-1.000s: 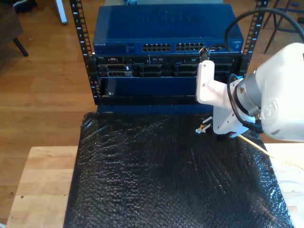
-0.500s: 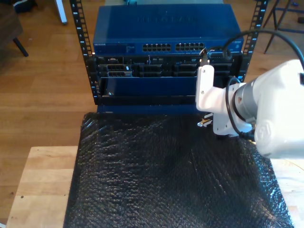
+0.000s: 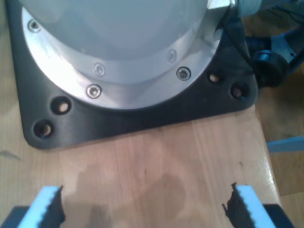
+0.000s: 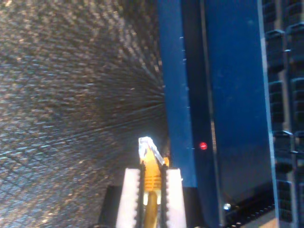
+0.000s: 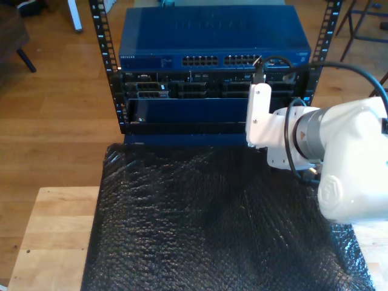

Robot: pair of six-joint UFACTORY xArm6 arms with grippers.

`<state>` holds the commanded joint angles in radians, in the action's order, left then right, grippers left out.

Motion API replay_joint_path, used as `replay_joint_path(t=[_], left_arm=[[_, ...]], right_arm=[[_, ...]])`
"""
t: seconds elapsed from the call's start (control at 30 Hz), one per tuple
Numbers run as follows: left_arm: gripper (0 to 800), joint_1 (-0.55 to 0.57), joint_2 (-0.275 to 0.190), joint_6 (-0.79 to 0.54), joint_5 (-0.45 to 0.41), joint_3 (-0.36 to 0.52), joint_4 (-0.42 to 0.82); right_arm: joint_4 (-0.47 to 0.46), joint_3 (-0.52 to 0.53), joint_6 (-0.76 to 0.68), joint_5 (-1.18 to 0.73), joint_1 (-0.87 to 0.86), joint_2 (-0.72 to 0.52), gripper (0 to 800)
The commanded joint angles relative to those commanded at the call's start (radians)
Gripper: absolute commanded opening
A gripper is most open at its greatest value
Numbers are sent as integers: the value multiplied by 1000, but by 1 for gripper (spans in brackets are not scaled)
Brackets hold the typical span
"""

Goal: Grab the cable and plug it in

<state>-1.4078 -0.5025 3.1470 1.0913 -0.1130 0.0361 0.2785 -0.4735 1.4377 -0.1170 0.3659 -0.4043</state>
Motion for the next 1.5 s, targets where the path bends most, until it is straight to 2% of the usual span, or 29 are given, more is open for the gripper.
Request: replay_joint_path(t=[0.17,0.5,0.83,1.03,1.33,1.5], left_arm=[[800,0,0,0,0,0,0],[800,2,0,0,0,0,0],[800,0,0,0,0,0,0],[800,0,0,0,0,0,0],[800,0,0,0,0,0,0],[800,0,0,0,0,0,0]], right_arm=[[-5,26,3,75,2,-11,0],[-46,48,0,95,0,-9,0],[-51,133,2,112,-9,-74,0],[-52,167,6,218,-11,-74,0],[-52,167,3,252,-3,-55,0],[-61,219,9,356,-2,-55,0]])
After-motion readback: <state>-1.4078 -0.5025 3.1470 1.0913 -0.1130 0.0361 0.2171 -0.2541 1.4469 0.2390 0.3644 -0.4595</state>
